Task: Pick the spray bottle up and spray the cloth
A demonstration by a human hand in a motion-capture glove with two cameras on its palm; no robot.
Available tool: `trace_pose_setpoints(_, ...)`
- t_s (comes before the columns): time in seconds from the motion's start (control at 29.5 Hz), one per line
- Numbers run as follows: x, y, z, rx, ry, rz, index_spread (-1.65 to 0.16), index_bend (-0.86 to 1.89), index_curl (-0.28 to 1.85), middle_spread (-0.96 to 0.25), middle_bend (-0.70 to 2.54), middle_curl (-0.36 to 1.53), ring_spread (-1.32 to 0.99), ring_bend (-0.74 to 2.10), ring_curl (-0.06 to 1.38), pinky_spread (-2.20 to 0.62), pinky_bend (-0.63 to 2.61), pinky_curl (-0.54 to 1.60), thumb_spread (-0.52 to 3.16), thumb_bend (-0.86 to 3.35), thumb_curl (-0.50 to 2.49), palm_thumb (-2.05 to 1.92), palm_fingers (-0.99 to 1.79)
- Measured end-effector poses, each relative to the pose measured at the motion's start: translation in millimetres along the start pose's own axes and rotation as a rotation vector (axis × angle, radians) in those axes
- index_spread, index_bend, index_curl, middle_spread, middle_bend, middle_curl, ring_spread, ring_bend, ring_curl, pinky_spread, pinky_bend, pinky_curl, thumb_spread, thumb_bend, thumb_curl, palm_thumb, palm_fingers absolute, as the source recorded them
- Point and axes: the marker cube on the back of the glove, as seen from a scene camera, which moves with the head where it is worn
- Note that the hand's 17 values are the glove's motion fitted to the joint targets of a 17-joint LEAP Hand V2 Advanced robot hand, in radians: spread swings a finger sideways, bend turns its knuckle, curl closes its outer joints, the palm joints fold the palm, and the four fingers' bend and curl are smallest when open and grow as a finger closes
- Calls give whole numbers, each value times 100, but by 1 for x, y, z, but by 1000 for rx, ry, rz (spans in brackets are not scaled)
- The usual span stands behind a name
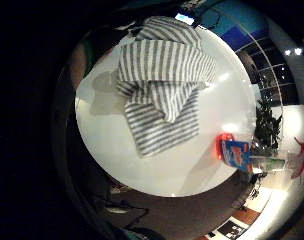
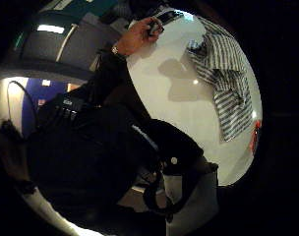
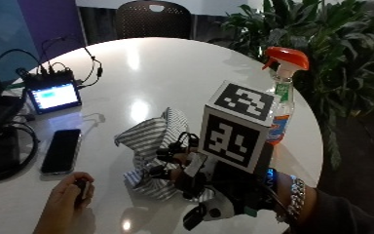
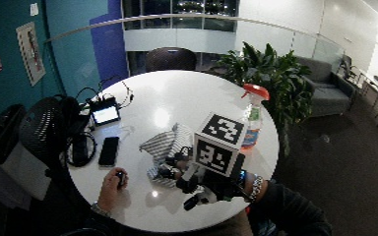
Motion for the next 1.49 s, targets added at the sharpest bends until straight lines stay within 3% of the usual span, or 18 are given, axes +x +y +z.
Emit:
trace_pose_setpoints(0.34,-4,0,-8,15,39,-11,-41,19,17,-6,22,15,-7,28,14,18,33,17,81,12,11,32,41)
trace_pose_setpoints(0.91,21,2,-32,107,46,68,-46,16,24,-7,20,24,-9,32,21,21,26,23,103,4,17,38,46)
trace_pose_setpoints(1.29,108,8,-100,361,35,318,-45,16,26,-8,21,28,-10,37,26,21,23,27,108,1,21,45,57)
trace_pose_setpoints(1.49,176,33,-124,496,6,546,-43,16,27,-9,23,31,-11,37,27,21,19,27,110,0,23,49,63)
